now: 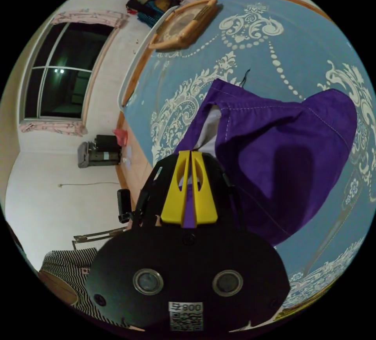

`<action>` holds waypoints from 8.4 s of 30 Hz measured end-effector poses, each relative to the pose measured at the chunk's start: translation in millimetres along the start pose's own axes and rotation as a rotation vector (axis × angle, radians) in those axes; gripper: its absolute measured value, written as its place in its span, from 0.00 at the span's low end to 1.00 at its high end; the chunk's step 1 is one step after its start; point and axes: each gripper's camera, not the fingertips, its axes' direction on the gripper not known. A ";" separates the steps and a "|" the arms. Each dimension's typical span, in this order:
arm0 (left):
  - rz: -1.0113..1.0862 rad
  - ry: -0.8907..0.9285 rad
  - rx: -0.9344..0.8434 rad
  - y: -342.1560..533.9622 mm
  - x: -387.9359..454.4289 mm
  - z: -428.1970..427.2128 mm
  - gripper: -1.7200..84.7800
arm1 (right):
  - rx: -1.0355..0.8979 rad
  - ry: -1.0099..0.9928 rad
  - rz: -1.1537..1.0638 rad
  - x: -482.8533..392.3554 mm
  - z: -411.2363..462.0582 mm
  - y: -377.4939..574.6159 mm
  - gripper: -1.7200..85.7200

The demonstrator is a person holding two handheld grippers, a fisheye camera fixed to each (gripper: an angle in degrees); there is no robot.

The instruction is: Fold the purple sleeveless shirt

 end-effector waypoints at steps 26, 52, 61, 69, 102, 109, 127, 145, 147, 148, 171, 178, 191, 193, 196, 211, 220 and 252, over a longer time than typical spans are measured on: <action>0.325 -0.262 -0.080 -38.2 97.6 -64.5 0.02 | -0.066 0.514 -0.321 -185.5 259.3 -151.8 0.05; 0.616 -0.718 -0.208 35.4 129.5 6.7 0.02 | -0.153 0.748 -0.507 -216.2 368.3 -177.6 0.03; 0.578 -0.698 -0.204 51.1 122.6 20.8 0.02 | -0.240 0.686 -0.507 -192.2 336.6 -163.1 0.08; 0.547 -0.673 -0.192 67.6 120.3 27.4 0.02 | -0.175 0.366 -0.439 -154.2 263.2 -144.0 0.11; 0.515 -0.769 -0.233 98.1 98.2 57.2 0.02 | -0.030 0.125 0.024 109.9 119.5 200.1 0.02; 0.556 -0.659 -0.150 146.0 129.5 39.8 0.03 | 0.010 0.099 0.027 146.0 70.4 243.1 0.02; 0.505 -0.513 -0.599 194.7 115.6 148.6 0.07 | 0.198 -0.474 0.363 296.1 -20.2 389.3 0.11; 0.395 -0.212 -0.485 151.6 108.4 75.4 0.02 | 0.319 -0.818 0.457 346.0 -54.4 437.6 0.17; 0.392 -0.193 -0.482 143.9 109.2 67.4 0.02 | 0.299 -0.789 0.445 343.8 -58.4 439.4 0.17; 0.391 -0.189 -0.480 141.9 109.3 65.4 0.02 | 0.286 -0.773 0.440 342.2 -60.4 440.6 0.17; 0.011 0.056 -0.089 23.3 14.9 -115.7 0.14 | 0.330 -0.798 0.323 267.2 -111.8 478.8 0.05; -0.131 0.276 0.079 -6.5 -23.6 -121.9 0.19 | 0.318 -0.779 0.307 234.4 -126.8 496.5 0.05; -0.143 0.219 0.080 -51.5 -37.4 -90.3 0.09 | 0.301 -0.755 0.329 180.9 -151.5 557.1 0.04; -0.127 0.195 0.068 -48.9 -34.1 -83.0 0.08 | 0.298 -0.744 0.331 173.2 -156.8 567.4 0.04; -0.088 0.161 0.044 -38.9 -26.3 -70.7 0.07 | 0.301 -0.737 0.333 160.8 -168.5 587.2 0.04; 0.152 0.253 -0.127 79.2 25.4 23.8 0.06 | 0.329 -0.750 0.211 84.4 -271.7 767.0 0.04; 0.299 0.377 -0.258 150.1 57.4 138.1 0.06 | 0.483 -0.755 0.117 35.2 -365.7 899.3 0.03; 0.764 0.534 -0.549 323.4 155.8 829.4 0.06 | 1.040 -0.429 -0.024 13.1 -862.2 1197.3 0.03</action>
